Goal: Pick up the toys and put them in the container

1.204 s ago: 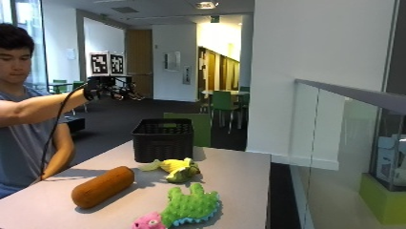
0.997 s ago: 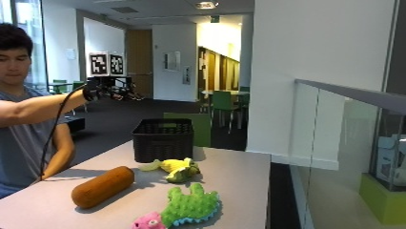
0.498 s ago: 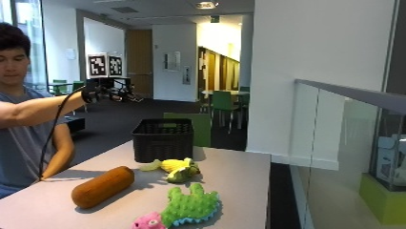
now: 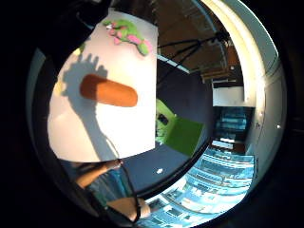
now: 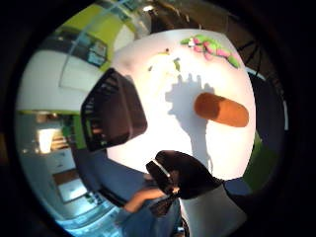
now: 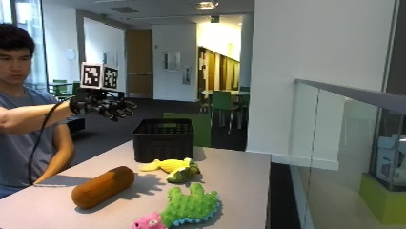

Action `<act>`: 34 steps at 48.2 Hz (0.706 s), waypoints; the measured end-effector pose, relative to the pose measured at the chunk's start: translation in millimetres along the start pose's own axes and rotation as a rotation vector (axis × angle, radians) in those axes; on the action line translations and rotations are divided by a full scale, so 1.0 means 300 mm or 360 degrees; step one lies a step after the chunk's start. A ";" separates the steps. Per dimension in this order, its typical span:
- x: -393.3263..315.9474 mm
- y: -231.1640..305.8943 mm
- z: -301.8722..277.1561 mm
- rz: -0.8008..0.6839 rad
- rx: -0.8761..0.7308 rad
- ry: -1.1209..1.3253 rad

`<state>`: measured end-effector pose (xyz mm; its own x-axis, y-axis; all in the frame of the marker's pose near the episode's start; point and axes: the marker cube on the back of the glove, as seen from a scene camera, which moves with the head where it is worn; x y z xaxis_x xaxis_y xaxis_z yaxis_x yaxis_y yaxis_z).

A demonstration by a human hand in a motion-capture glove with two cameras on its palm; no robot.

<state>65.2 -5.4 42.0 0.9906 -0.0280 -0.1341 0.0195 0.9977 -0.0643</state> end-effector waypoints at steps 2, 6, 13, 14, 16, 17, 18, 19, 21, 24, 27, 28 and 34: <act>0.019 -0.004 0.020 0.0003 -0.0009 -0.0009; 0.054 -0.015 0.060 0.0011 -0.0019 -0.0024; 0.100 -0.031 0.133 0.0023 -0.0021 -0.0031; 0.104 -0.033 0.141 0.0023 -0.0021 -0.0033; 0.112 -0.037 0.159 0.0025 -0.0026 -0.0040; 0.117 -0.041 0.171 0.0026 -0.0033 -0.0046; 0.123 -0.045 0.186 0.0027 -0.0042 -0.0052; 0.129 -0.050 0.204 0.0026 -0.0054 -0.0058; 0.142 -0.060 0.240 0.0022 -0.0080 -0.0064; 0.153 -0.072 0.282 0.0015 -0.0111 -0.0060; 0.161 -0.080 0.320 0.0005 -0.0153 -0.0054; 0.164 -0.082 0.333 0.0001 -0.0170 -0.0053; 0.173 -0.088 0.406 -0.0019 -0.0260 -0.0048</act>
<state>132.6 -25.9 157.2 0.9941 -0.0355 -0.1025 0.0115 0.9740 -0.2262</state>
